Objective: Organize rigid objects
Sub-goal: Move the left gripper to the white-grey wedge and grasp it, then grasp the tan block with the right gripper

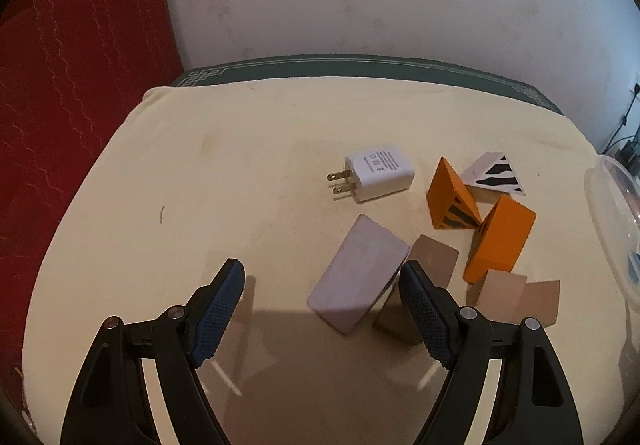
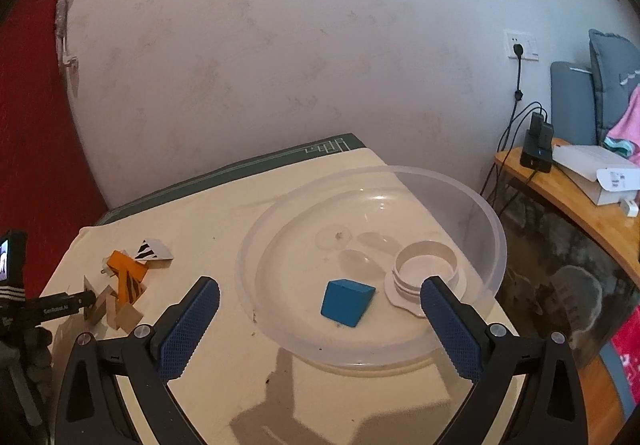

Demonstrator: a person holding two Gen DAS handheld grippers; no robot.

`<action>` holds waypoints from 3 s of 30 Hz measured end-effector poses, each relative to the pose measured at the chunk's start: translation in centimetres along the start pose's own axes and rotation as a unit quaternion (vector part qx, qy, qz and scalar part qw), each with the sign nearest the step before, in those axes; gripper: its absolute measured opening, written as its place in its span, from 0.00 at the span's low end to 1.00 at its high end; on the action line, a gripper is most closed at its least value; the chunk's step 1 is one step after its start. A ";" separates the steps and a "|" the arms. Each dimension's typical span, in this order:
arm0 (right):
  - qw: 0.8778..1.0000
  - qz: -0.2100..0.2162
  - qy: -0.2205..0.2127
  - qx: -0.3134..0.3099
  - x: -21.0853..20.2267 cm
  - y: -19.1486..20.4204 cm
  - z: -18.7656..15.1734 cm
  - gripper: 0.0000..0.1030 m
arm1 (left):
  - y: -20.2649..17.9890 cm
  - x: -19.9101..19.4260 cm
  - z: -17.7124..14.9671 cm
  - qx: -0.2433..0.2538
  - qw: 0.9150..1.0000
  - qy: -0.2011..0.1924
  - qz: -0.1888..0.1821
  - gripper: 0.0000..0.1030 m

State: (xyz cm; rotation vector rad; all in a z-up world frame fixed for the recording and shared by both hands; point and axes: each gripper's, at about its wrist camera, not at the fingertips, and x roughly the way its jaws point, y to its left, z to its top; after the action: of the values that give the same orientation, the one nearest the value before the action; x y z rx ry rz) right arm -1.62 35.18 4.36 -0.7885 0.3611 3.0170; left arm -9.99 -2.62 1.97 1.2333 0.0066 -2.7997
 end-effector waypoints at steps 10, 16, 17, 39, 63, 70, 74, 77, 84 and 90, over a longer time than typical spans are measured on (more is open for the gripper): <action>1.000 -0.001 0.005 0.002 0.2 -0.1 0.0 0.99 | 0.0 0.3 0.3 0.003 1.000 -0.003 -0.014 0.65; 1.000 -0.002 0.005 0.001 0.2 -0.1 0.0 0.99 | -0.8 0.4 0.8 0.011 1.000 -0.006 -0.027 0.48; 1.000 -0.002 0.005 0.000 0.2 -0.1 0.0 0.99 | -0.9 0.5 0.8 0.009 1.000 -0.006 -0.028 0.48; 0.998 0.021 0.038 -0.049 0.3 4.9 -0.9 0.99 | 0.1 -2.6 0.6 -0.021 0.998 -0.052 -0.020 0.36; 0.947 0.170 0.195 -0.192 7.9 16.9 -2.8 0.61 | 1.1 -5.2 0.3 -0.034 0.995 -0.080 -0.047 0.36; 0.939 0.176 0.199 -0.217 8.6 17.8 -2.7 0.52 | 0.8 -5.2 0.2 -0.032 0.995 -0.078 -0.047 0.36; 0.934 0.178 0.200 -0.237 8.7 18.5 -3.0 0.47 | 0.7 -5.0 0.3 -0.031 0.996 -0.074 -0.046 0.36; 0.931 0.183 0.199 -0.244 8.4 18.7 -3.1 0.39 | 0.8 -4.8 0.2 -0.032 0.996 -0.072 -0.047 0.36; 0.936 0.176 0.195 -0.235 7.7 18.4 -3.1 0.37 | 0.8 -4.9 0.2 -0.032 0.996 -0.072 -0.048 0.36; 0.946 0.175 0.182 -0.204 6.4 17.5 -2.5 0.28 | 0.8 -4.9 0.2 -0.032 0.996 -0.073 -0.050 0.36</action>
State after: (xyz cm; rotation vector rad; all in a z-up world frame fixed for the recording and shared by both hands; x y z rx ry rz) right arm -7.03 17.25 2.98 -1.4646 -0.1598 3.3125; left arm -6.81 -3.03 5.75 1.0411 0.1506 -2.9421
